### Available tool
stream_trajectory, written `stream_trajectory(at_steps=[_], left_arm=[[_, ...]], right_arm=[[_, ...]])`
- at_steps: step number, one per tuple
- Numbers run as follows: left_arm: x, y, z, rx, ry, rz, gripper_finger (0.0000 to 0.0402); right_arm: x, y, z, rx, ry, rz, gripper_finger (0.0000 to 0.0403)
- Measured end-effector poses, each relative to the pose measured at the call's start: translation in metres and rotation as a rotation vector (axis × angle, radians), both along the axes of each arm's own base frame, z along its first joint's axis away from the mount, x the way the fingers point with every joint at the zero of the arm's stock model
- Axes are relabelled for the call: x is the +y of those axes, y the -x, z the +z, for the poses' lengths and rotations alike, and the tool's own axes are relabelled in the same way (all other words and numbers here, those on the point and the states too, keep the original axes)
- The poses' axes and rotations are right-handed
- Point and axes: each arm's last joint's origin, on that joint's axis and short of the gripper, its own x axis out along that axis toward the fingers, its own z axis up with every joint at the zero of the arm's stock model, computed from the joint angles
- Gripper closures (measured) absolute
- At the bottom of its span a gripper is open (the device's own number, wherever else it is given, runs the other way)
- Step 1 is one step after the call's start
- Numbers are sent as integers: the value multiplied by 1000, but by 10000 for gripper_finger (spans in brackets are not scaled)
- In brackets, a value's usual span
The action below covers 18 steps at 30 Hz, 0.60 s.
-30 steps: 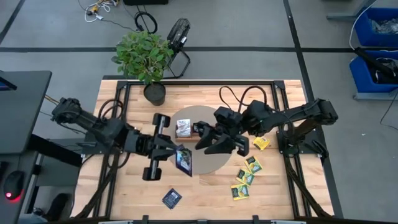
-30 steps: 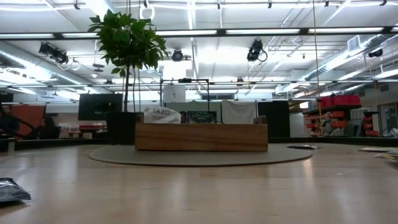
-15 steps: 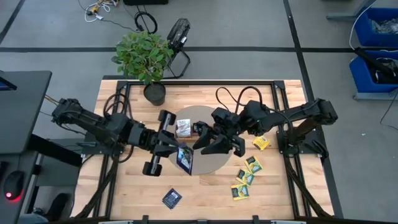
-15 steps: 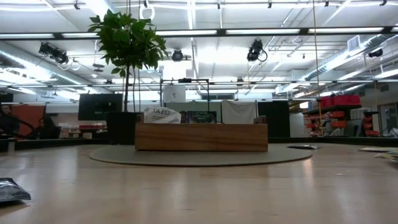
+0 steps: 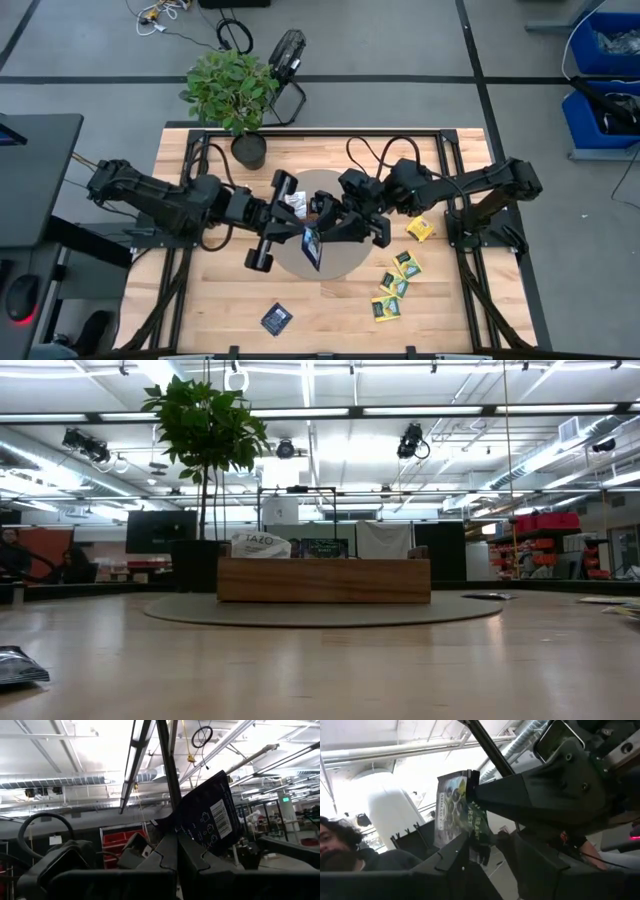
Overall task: Pick & Place Tea
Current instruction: Put the blue tea bag into the middle section of the wooden organizer
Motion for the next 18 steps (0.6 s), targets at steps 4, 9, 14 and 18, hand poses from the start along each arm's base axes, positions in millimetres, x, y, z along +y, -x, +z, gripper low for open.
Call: stream_trajectory(at_steps=[4,9,14,18], left_arm=[[1,0,0,1,-1,4,400],[3,-1,0,2,-5,12,400],[4,-1,0,3,-3,15,400],[4,-2,0,4,0,17,400]], right_arm=[[0,0,0,-7,19,-3,263],[0,0,-1,-23,46,-14,318],[0,0,-1,-47,81,-41,386],[0,0,-1,-59,99,-49,396]])
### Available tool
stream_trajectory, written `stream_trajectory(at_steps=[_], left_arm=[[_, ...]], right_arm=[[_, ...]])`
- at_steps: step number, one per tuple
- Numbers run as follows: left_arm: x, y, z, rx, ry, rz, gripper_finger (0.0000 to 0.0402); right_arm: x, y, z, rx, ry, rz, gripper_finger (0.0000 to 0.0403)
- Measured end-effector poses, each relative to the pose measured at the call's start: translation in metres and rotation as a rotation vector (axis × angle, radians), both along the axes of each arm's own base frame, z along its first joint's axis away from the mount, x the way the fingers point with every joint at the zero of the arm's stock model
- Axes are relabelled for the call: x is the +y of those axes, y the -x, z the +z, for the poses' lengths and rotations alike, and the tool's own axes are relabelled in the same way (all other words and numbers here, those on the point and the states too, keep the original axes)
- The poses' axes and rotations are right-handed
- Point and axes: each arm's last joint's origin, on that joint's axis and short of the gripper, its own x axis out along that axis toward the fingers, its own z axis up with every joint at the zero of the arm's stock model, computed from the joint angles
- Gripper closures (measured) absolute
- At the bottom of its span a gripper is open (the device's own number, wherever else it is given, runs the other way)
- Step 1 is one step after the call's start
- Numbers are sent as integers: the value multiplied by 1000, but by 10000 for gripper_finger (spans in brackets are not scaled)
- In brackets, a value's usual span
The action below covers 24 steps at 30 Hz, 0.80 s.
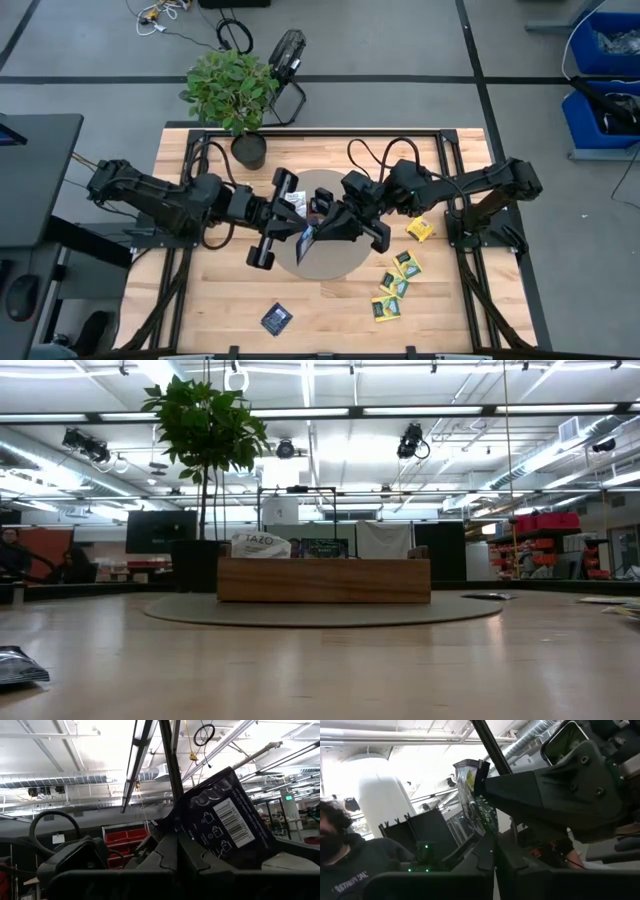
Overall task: Pick & Place Tea
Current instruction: Put the blue tea bag into the middle section of the wooden organizer
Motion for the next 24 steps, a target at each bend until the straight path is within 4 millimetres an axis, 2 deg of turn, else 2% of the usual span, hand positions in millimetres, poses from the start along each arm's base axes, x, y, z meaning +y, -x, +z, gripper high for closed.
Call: stream_trajectory(at_steps=[5,13,18,24], left_arm=[[1,0,0,23,49,-5,394],[0,12,3,139,117,-64,349],[-2,28,7,231,129,-99,325],[0,56,7,441,174,-151,315]], right_arm=[[0,1,1,-1,1,0,400],[1,2,-1,34,13,38,402],[1,2,-2,61,14,73,402],[-1,10,-4,186,55,106,403]])
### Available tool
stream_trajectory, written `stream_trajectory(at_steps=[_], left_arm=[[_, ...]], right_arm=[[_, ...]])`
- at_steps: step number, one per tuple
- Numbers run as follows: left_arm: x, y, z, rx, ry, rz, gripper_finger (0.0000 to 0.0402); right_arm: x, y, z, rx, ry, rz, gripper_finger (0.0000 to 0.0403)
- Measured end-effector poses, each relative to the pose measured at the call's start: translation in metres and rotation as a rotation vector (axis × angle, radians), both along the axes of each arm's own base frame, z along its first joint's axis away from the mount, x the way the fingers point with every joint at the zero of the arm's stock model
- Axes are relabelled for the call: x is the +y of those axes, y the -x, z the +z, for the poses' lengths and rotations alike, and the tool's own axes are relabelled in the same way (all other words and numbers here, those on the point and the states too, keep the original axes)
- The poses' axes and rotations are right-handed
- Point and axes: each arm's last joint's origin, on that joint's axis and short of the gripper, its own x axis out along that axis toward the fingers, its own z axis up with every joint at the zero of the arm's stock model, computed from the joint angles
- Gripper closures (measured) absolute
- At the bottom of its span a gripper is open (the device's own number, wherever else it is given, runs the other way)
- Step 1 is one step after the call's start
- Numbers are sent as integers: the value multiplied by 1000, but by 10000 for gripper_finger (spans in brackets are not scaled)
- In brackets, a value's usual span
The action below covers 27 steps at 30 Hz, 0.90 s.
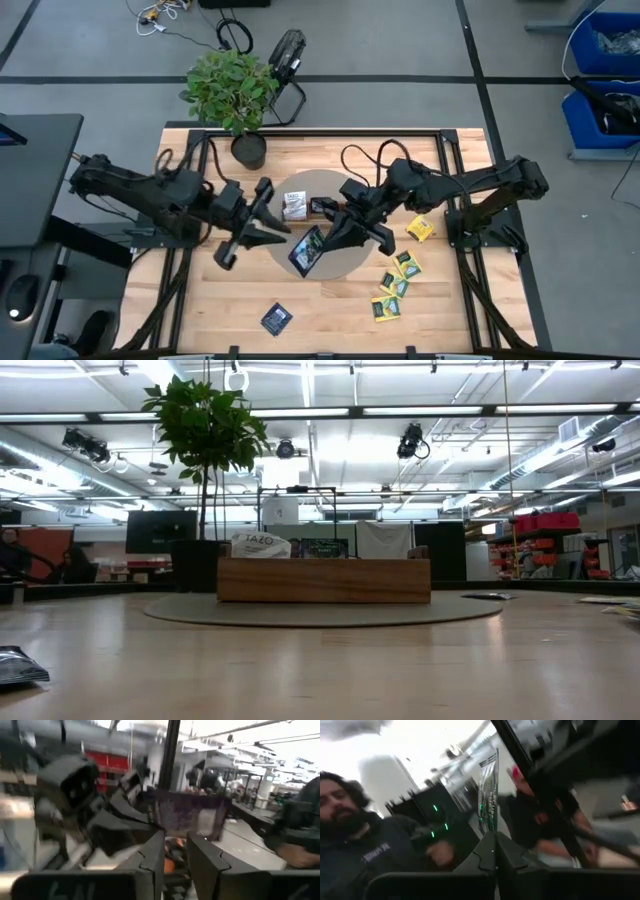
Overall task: Pick & Place Tea
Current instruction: Put the blue tea bag into the middle section of the wooden organizer
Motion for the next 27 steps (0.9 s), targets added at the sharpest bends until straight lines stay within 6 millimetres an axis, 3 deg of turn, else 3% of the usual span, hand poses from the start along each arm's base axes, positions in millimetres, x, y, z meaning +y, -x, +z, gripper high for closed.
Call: stream_trajectory(at_steps=[6,14,18,27], left_arm=[[-4,23,-6,203,99,-64,315],[-12,31,-30,505,173,-13,315],[-13,34,-42,627,189,50,315],[-13,37,-48,679,213,144,315]], right_arm=[[-13,12,-19,295,126,-87,403],[-44,21,-64,718,280,-167,403],[-59,24,-71,772,345,-245,403],[-85,27,-85,847,497,-340,403]])
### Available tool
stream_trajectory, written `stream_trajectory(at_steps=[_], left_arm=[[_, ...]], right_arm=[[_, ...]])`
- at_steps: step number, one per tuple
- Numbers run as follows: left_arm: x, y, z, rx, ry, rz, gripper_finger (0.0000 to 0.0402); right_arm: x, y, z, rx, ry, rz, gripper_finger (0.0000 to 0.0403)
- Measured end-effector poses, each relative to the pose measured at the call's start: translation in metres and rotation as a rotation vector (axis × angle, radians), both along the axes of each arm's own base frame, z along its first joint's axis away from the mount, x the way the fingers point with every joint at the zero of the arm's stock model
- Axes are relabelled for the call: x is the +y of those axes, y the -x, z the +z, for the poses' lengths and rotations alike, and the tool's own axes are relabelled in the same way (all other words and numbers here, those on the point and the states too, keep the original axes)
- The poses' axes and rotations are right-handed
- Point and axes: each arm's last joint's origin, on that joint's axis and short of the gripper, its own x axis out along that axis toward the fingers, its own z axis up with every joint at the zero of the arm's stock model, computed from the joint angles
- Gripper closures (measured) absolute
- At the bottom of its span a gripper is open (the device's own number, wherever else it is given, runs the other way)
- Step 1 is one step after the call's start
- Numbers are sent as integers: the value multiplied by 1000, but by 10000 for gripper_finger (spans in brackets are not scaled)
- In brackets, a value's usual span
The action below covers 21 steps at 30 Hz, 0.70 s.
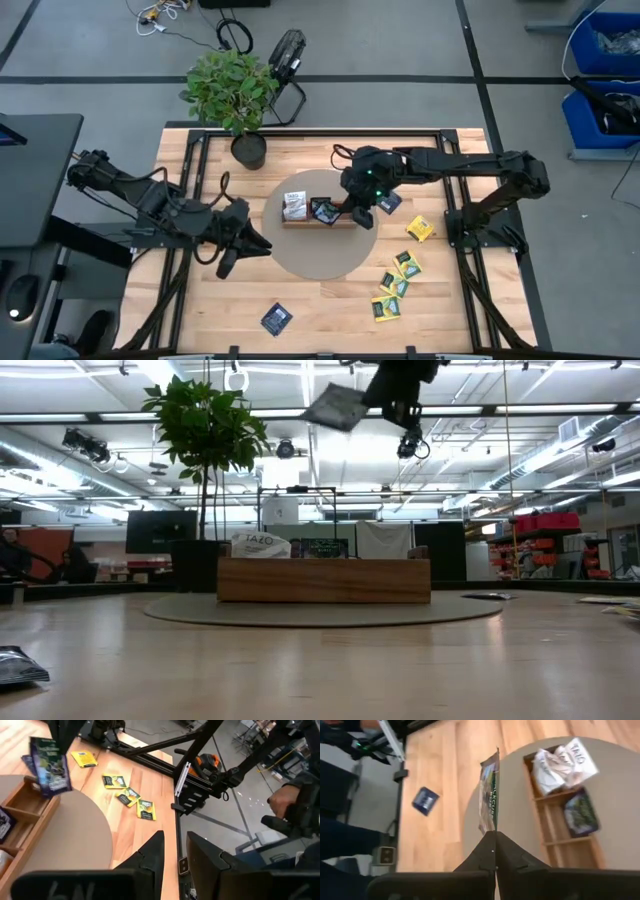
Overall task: Pick & Place Tea
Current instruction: Put the blue tea bag into the middle section of the wooden organizer
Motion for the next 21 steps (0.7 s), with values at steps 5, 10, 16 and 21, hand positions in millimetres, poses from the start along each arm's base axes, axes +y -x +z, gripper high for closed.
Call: stream_trajectory(at_steps=[5,10,16,21], left_arm=[[0,0,0,2,11,9,315],[0,0,1,-3,14,11,315],[-1,-3,-1,-7,6,31,315],[-3,-6,-3,2,12,37,315]], right_arm=[[-5,-5,-13,54,37,19,403],[-9,-12,-31,127,64,60,403],[-18,-16,-45,180,102,101,403],[-26,-27,-41,177,171,126,403]])
